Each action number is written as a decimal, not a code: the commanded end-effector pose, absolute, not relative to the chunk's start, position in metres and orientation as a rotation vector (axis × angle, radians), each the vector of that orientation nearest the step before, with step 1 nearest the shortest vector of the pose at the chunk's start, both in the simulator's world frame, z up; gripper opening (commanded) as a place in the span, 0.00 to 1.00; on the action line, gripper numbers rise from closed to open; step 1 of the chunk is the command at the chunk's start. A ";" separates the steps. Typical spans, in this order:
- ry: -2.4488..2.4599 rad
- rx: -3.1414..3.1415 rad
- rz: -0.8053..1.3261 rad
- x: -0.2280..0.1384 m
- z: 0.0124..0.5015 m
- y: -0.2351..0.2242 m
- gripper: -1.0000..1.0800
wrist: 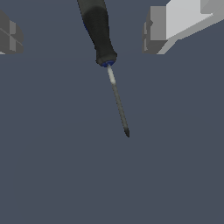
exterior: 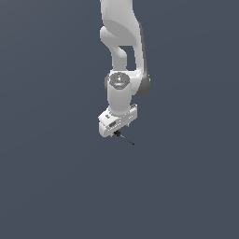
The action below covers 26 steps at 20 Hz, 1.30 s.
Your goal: Pick up the object and move it to a goal position.
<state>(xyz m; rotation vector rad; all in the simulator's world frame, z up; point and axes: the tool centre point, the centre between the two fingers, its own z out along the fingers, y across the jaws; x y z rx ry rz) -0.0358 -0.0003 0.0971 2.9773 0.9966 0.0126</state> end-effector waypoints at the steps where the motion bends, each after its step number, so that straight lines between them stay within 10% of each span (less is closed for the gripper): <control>1: 1.099 2.940 0.009 -0.042 0.089 -0.001 0.96; 26: 1.400 2.813 0.000 -0.062 0.050 -0.003 0.96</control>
